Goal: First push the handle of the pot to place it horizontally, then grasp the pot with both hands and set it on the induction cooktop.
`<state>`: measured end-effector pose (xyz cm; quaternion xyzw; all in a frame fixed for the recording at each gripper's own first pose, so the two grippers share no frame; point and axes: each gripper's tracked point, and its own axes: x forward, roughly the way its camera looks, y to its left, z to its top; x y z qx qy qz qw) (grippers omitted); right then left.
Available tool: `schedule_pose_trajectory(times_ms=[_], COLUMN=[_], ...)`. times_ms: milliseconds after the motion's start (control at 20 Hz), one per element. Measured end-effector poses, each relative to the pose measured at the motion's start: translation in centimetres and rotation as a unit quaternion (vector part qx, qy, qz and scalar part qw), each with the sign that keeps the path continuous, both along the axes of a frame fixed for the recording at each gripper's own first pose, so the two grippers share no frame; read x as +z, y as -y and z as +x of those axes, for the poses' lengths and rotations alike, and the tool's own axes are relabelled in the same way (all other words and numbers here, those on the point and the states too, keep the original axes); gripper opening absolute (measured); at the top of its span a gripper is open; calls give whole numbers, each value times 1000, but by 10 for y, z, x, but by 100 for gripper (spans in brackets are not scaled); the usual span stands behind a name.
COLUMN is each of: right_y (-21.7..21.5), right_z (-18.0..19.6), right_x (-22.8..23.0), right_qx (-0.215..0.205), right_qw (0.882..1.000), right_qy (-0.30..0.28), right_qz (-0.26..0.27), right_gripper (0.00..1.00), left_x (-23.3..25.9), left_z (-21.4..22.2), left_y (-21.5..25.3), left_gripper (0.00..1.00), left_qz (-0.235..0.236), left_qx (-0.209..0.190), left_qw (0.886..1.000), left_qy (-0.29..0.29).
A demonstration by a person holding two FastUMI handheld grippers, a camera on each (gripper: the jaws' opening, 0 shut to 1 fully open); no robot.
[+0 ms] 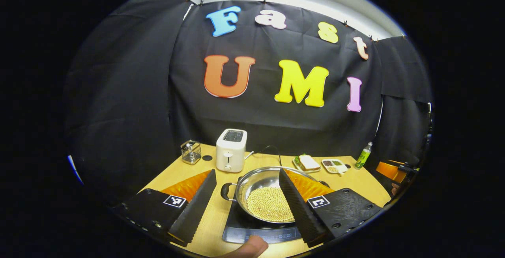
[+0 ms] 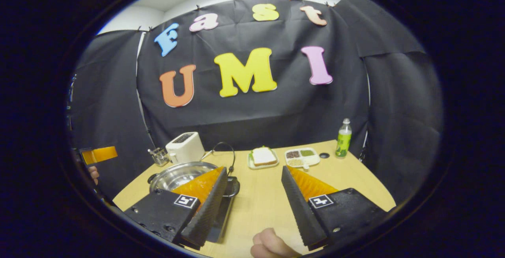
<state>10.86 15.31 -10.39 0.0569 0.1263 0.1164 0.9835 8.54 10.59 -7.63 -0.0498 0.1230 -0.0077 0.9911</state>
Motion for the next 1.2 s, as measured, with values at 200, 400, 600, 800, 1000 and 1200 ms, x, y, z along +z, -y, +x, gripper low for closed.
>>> schedule_pose_trajectory(times_ms=[200,400,600,800,1000,1200], right_y=[41,82,99,106,113,111], right_z=[-52,-102,-143,-180,-211,-225], right_x=[61,95,107,112,110,114], right_qx=[-25,-57,-58,-50,-49,-44], right_qw=[998,994,993,990,986,984], right_qy=[63,92,102,128,157,172], right_qz=[-11,-19,-31,-25,-42,-24], right_gripper=[95,99,96,96,99,96], left_x=[58,94,109,112,100,76], left_z=[-40,-85,-125,-154,-176,-190], left_y=[35,70,102,123,129,130], left_gripper=[95,95,95,95,95,95], left_qz=[1,8,23,39,51,45], left_qx=[-18,-24,-41,-38,-22,-20], left_qw=[998,995,993,991,991,992], left_qy=[53,92,108,124,125,115])
